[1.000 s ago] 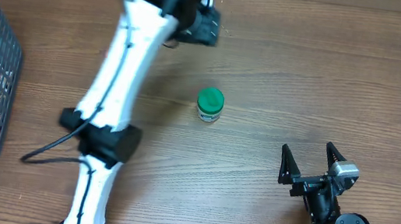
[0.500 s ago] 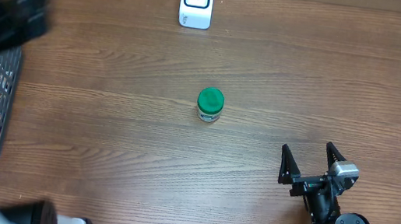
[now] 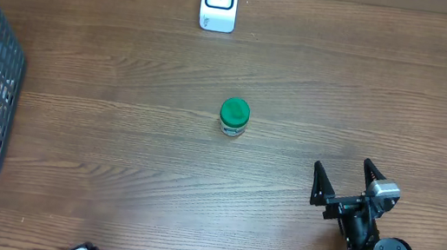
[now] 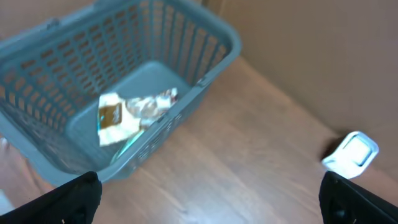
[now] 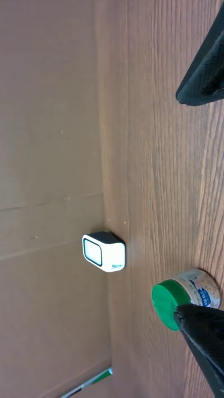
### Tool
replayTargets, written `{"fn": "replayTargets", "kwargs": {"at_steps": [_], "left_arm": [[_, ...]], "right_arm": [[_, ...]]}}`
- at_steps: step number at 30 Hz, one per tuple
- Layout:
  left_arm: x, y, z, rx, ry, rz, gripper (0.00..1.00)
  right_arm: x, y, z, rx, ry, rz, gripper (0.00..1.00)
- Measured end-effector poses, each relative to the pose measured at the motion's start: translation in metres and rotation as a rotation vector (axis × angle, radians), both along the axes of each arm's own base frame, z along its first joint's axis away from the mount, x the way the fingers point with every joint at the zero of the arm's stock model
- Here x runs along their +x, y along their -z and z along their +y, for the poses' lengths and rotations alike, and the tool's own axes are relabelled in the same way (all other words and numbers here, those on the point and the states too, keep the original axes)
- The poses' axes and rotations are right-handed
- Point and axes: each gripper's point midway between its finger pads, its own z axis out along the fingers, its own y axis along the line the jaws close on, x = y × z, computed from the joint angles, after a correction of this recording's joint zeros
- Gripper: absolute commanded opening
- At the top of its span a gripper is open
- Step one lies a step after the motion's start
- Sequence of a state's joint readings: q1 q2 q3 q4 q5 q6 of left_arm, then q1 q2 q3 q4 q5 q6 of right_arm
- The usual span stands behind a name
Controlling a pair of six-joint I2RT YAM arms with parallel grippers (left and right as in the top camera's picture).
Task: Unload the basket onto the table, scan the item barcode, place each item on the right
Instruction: 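Release the jar upright and withdraw the left gripper to the basket, then reach into the basket with the left gripper and grasp the snack pouch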
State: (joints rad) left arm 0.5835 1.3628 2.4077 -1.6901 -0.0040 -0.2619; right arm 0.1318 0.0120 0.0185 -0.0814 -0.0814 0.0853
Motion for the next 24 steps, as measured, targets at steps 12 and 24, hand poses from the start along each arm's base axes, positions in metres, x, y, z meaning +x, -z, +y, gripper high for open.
{"fn": "replayTargets", "kwargs": {"at_steps": [12, 24], "left_arm": [[0.022, 0.056, 0.060, -0.113, -0.199, 0.190, 1.00], [0.015, 0.118, 0.143, -0.334, -0.430, 0.273, 1.00]], "right_arm": [[0.000, 0.000, 0.000, -0.001, 0.000, -0.001, 1.00], [0.000, 0.000, 0.000, 0.000, 0.000, 0.000, 1.00]]}}
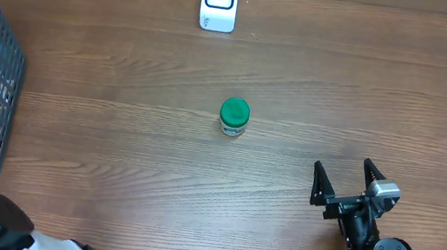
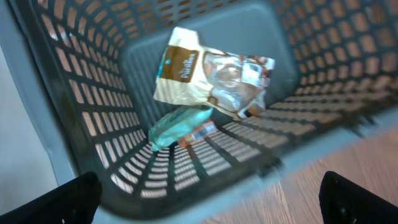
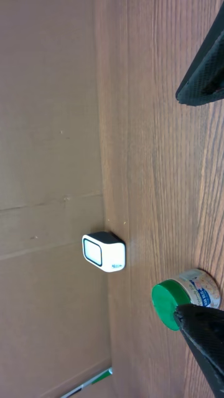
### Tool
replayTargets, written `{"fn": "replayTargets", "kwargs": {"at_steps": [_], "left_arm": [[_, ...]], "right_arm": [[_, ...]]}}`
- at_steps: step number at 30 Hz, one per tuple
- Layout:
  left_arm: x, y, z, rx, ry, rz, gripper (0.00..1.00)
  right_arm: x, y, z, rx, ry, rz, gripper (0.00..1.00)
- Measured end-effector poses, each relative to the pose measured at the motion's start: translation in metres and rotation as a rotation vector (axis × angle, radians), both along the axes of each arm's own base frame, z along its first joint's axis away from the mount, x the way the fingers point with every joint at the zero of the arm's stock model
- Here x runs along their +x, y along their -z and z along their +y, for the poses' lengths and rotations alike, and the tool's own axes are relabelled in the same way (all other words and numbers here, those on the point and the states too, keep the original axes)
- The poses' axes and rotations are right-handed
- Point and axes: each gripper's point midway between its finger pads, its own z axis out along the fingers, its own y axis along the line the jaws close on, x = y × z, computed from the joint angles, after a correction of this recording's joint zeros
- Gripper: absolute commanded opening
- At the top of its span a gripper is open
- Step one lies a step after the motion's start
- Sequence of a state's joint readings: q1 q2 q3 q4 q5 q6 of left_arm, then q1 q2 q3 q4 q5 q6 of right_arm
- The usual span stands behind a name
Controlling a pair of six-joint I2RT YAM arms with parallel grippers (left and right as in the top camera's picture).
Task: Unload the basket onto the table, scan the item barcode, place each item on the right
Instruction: 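Reach into the basket with the left gripper and grasp the snack pouch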
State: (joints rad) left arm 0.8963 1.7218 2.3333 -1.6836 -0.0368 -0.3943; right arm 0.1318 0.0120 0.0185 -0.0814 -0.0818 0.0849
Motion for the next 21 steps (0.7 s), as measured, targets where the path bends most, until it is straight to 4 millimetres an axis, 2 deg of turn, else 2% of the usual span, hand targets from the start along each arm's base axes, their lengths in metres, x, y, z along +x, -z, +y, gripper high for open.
{"fn": "replayTargets", "kwargs": {"at_steps": [3, 6, 13, 20, 21], "left_arm": [[0.001, 0.011, 0.014, -0.019, -0.024, 0.016, 1.00], [0.007, 0.018, 0.026, -0.014, -0.040, 0.017, 1.00], [0.023, 0.049, 0.051, -0.053, -0.054, 0.057, 1.00], [0.039, 0.066, 0.073, -0.018, -0.013, 0.065, 0.96], [0.042, 0.069, 0.077, -0.008, -0.003, 0.065, 0.93]], "right_arm": [[0.000, 0.000, 0.000, 0.000, 0.000, 0.000, 1.00], [0.000, 0.000, 0.000, 0.000, 0.001, 0.000, 1.00], [0.000, 0.000, 0.000, 0.000, 0.000, 0.000, 1.00], [0.000, 0.000, 0.000, 0.000, 0.001, -0.001, 1.00], [0.000, 0.000, 0.000, 0.000, 0.000, 0.000, 1.00]]}}
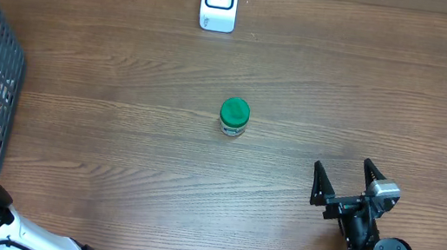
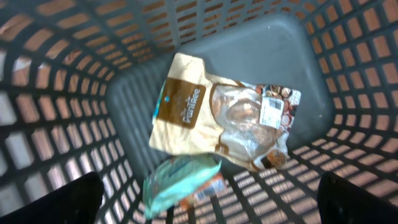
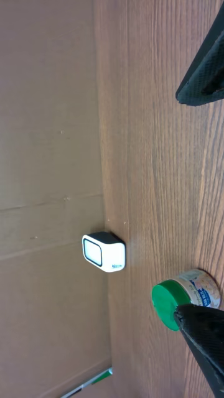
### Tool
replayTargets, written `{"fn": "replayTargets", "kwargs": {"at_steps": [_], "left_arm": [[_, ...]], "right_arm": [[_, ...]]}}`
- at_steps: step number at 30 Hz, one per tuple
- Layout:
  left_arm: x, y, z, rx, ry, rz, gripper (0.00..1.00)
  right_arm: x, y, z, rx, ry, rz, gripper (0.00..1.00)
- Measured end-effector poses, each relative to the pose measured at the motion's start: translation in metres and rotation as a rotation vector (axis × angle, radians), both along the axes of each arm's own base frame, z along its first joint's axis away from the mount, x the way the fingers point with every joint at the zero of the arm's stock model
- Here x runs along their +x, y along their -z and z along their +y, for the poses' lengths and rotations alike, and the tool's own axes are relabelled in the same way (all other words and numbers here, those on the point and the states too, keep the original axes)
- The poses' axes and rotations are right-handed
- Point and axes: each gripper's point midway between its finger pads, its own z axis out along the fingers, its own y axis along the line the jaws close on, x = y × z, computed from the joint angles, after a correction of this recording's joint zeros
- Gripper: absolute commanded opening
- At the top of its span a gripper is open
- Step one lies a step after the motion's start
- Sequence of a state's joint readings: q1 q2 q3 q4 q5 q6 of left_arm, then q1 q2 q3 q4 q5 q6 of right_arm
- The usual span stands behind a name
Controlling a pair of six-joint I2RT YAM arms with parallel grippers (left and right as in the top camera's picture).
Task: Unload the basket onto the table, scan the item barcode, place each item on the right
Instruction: 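Reach into the basket with the left gripper and grasp the snack pouch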
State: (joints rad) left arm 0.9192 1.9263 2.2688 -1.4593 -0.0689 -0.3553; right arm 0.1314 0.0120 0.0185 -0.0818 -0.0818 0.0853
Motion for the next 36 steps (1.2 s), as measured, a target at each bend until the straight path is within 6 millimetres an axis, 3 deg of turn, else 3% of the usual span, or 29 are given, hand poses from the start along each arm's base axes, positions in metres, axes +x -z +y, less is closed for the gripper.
{"fn": "replayTargets", "kwargs": {"at_steps": [10, 15, 21, 27, 36], "left_arm": [[0.024, 0.088, 0.012, -0.041, 0.169, 0.042, 0.84], [0.030, 0.135, 0.005, -0.070, 0.213, 0.060, 0.67], [0.030, 0.180, 0.006, -0.050, 0.231, 0.071, 0.72], [0.032, 0.201, 0.011, 0.000, 0.268, 0.072, 0.77], [0.052, 0.201, 0.016, 0.090, 0.421, 0.037, 0.85]], "right_arm": [[0.000, 0.000, 0.000, -0.001, 0.000, -0.001, 1.00], [0.000, 0.000, 0.000, 0.000, 0.000, 0.000, 1.00], [0.000, 0.000, 0.000, 0.000, 0.000, 0.000, 1.00], [0.000, 0.000, 0.000, -0.001, 0.000, 0.000, 1.00], [0.000, 0.000, 0.000, -0.001, 0.000, 0.000, 1.00]]}}
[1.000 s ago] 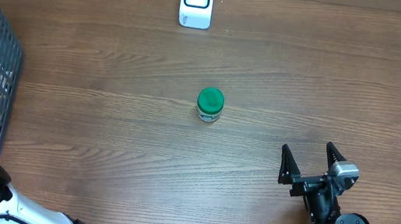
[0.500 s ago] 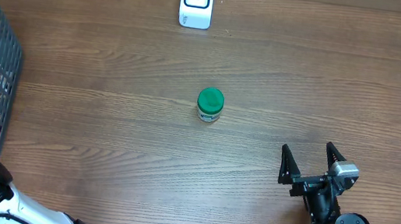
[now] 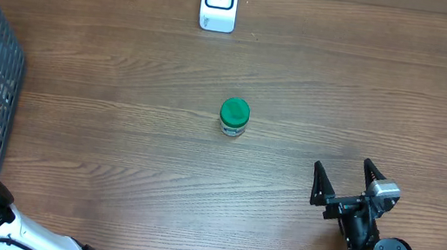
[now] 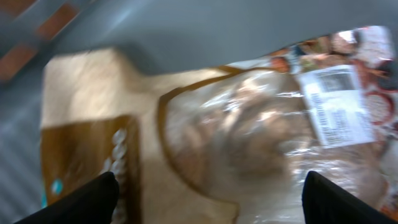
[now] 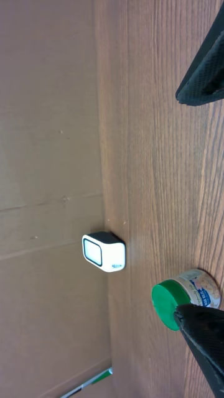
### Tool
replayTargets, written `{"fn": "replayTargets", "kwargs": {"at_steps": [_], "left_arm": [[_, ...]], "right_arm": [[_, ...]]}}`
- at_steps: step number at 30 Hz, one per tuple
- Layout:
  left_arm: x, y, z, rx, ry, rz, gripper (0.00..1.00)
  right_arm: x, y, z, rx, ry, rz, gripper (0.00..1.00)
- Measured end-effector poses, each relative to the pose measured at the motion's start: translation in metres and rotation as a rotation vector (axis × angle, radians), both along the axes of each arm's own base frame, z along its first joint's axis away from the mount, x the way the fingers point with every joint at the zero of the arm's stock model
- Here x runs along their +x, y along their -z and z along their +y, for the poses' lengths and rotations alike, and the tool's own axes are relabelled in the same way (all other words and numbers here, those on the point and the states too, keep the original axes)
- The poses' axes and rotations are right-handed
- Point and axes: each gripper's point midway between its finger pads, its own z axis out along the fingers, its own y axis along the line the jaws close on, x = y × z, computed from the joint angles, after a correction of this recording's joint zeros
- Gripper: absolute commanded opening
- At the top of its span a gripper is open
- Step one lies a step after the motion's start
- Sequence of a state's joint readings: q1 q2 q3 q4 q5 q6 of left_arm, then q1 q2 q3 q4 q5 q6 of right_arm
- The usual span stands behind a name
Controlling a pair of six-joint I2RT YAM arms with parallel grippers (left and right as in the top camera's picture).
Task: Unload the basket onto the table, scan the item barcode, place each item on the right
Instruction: 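Reach into the basket with the left gripper and grasp the snack pouch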
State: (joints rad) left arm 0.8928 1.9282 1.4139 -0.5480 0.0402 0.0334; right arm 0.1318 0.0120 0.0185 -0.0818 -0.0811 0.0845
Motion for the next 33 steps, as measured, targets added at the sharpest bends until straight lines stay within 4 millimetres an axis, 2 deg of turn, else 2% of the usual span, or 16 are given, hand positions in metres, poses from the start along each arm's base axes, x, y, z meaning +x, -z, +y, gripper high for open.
{"fn": "replayTargets", "kwargs": {"at_steps": [8, 13, 17, 21, 23, 25, 27, 28, 30, 31, 33], "left_arm": [[0.037, -0.007, -0.019, 0.069, 0.262, -0.024, 0.96], [0.047, -0.008, -0.021, 0.096, 0.314, -0.030, 0.97], [0.047, 0.008, -0.021, 0.068, 0.321, -0.014, 0.96], [0.049, 0.040, -0.023, 0.019, 0.329, 0.007, 0.95], [0.053, 0.044, -0.017, 0.026, 0.327, -0.002, 0.89], [0.056, 0.045, -0.015, 0.033, 0.328, -0.007, 0.78], [0.059, 0.046, -0.013, 0.040, 0.329, -0.012, 0.60], [0.060, 0.046, -0.011, 0.046, 0.330, -0.015, 0.55], [0.061, 0.046, -0.009, 0.053, 0.323, -0.018, 0.37], [0.062, 0.045, -0.008, 0.057, 0.322, -0.018, 0.21], [0.062, 0.045, -0.008, 0.053, 0.313, -0.021, 0.13]], "right_arm": [[0.000, 0.000, 0.000, 0.000, 0.000, 0.000, 1.00], [0.000, 0.000, 0.000, 0.000, 0.000, 0.000, 1.00], [0.000, 0.000, 0.000, 0.000, 0.000, 0.000, 1.00], [0.000, 0.000, 0.000, 0.000, 0.000, 0.000, 1.00], [0.000, 0.000, 0.000, 0.000, 0.000, 0.000, 1.00], [0.000, 0.000, 0.000, 0.000, 0.000, 0.000, 1.00], [0.000, 0.000, 0.000, 0.000, 0.000, 0.000, 1.00], [0.000, 0.000, 0.000, 0.000, 0.000, 0.000, 1.00], [0.000, 0.000, 0.000, 0.000, 0.000, 0.000, 1.00], [0.000, 0.000, 0.000, 0.000, 0.000, 0.000, 1.00], [0.000, 0.000, 0.000, 0.000, -0.001, 0.000, 1.00]]}}
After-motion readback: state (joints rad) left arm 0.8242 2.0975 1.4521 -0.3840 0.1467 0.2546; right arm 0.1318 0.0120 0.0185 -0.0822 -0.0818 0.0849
